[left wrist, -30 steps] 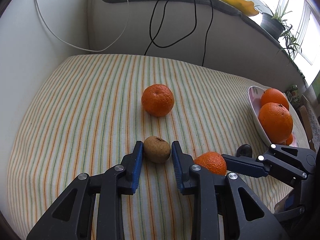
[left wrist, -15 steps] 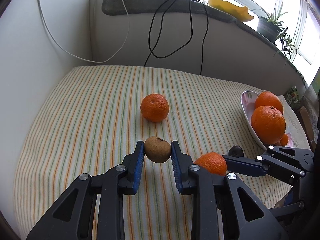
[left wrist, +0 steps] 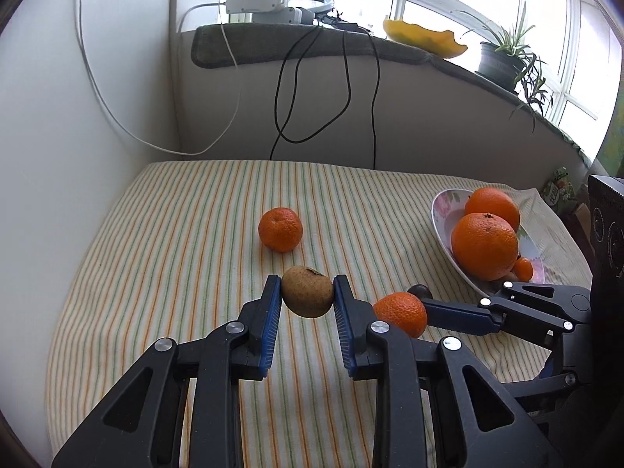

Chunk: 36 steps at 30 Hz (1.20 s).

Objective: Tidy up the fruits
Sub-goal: 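Lift the tangerine with the right tool while the left tool carries the kiwi toward the bowl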

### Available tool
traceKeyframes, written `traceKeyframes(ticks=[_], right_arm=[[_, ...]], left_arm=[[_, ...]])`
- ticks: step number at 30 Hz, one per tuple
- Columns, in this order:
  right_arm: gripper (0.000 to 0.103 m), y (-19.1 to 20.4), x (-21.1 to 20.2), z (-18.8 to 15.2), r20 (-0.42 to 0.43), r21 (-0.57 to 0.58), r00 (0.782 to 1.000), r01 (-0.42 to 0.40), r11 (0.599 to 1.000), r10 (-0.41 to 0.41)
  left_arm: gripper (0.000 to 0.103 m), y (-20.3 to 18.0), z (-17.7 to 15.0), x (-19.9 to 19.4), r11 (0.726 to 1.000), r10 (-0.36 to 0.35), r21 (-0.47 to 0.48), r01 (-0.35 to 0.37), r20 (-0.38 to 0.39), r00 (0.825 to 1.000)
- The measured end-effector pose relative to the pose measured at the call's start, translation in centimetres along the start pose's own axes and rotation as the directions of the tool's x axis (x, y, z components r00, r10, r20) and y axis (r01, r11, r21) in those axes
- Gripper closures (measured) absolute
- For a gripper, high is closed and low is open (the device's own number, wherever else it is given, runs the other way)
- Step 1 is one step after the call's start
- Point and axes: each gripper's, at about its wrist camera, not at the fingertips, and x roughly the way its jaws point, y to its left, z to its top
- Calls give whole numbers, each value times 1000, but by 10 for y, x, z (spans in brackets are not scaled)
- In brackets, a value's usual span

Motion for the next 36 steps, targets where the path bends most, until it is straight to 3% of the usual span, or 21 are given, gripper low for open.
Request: traceKeyframes(ticks=[16,36], right_arm=[[67,-15,-58,-18,90,45,996,8,999,-12],[67,-75,-128,-48,158,136,978,115,984,-136]], left_arm=[[78,-39,0,-19,998,-44,55,42,37,998],[78,-106,1,-16,982,-161,109,157,30,986]])
